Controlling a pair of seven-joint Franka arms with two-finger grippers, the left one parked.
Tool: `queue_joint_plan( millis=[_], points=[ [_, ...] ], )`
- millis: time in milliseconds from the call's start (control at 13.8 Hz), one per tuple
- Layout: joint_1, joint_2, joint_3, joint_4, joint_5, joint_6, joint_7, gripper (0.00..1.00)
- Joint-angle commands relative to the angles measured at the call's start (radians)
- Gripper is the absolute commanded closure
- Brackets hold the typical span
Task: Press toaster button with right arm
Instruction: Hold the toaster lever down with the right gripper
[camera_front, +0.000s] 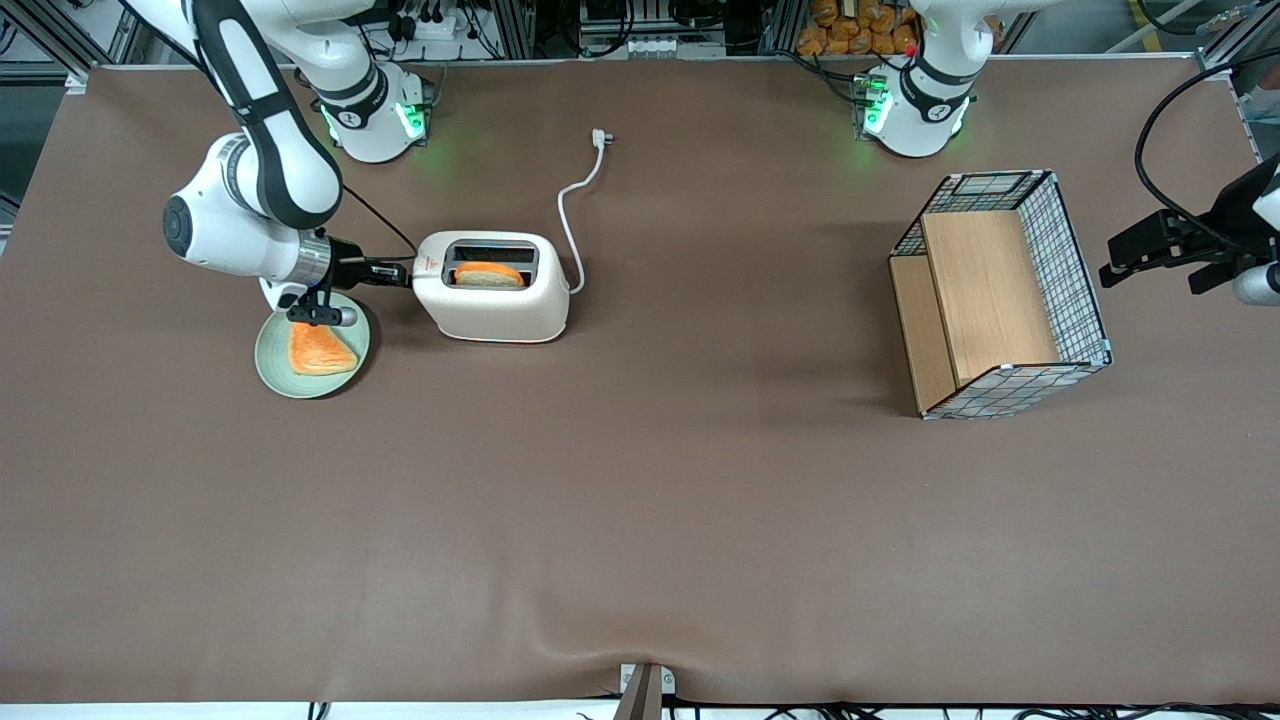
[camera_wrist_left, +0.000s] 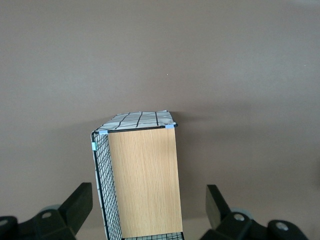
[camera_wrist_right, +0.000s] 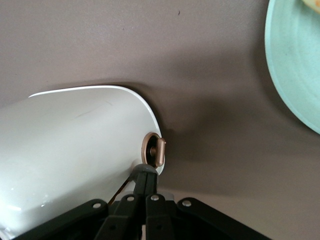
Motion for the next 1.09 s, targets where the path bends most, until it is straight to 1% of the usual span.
queue_joint_plan(
  millis=[0,363,654,726,872,944,1017],
  points=[
    [0.034,0.021,0.005,-0.017,0.058,0.062,-0.074,1.0],
    [0.028,0.008,0.003,-0.015,0.049,0.058,-0.076,1.0],
    [0.013,-0.025,-0.002,-0.008,0.037,0.025,-0.069,1.0],
    [-0.002,-0.025,0.0,-0.003,0.015,0.02,-0.069,1.0],
    [-0.032,-0.045,-0.002,0.017,-0.015,-0.041,-0.069,1.0],
    [-0.048,-0.048,-0.003,0.037,-0.043,-0.073,-0.066,1.0],
    [-0.071,-0.048,-0.005,0.063,-0.087,-0.099,-0.062,1.0]
  ],
)
